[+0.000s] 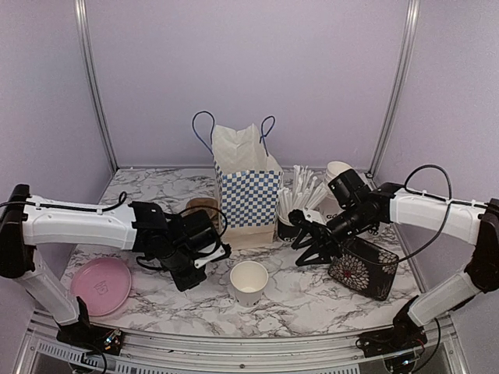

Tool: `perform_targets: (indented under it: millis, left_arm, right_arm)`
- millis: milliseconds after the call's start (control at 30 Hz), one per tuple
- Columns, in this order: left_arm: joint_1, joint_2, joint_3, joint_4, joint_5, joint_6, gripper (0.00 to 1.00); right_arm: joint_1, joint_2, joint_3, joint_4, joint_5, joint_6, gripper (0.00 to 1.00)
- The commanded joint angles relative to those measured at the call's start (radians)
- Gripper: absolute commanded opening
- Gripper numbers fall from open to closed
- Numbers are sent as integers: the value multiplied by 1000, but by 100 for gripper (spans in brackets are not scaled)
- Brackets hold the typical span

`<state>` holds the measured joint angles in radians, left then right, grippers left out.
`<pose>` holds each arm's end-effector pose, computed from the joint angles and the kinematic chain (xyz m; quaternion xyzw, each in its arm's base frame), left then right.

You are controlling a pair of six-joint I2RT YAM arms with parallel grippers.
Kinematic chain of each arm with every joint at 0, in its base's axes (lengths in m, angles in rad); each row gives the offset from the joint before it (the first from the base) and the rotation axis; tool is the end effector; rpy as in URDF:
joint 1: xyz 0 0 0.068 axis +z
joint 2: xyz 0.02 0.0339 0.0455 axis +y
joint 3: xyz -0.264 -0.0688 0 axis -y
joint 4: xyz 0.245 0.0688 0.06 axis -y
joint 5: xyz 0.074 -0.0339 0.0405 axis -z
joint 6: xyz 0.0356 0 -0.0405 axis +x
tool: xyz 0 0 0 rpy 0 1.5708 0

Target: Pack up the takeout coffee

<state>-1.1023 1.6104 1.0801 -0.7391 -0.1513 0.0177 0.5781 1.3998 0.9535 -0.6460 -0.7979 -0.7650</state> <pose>0.1423 -0.2693 0.2009 0.5141 0.8413 -0.0133 0.1668 0.2101 0.1675 0.2343 -0.6291 0.6436 0.3554 0.2526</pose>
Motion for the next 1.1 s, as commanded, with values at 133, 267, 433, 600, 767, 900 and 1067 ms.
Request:
perform_targets:
  millis: [133,267,433,600,767,900,1067]
  left_arm:
    - [1,-221,341,-31,42,37,7]
    - [2,-278,379,174,140,93,7]
    - [13,-297,379,401,279,128,9]
    - [53,-321,344,550,433,97,10]
    - [103,-339,299,687,556,27,10]
    - [133,-339,267,787,617,-33,10]
    - [143,-326,257,806,637,-54,11]
  right_arm:
    - [-4,2,352,-129,31,75,56]
    - [-6,14,554,-42,52,206,71]
    - [-11,90,643,125,-185,492,99]
    - [-9,157,655,324,-389,833,99]
    - [-5,169,559,667,-512,1191,99]
    - [5,175,484,907,-548,1373,99]
    - [23,179,484,994,-543,1451,99]
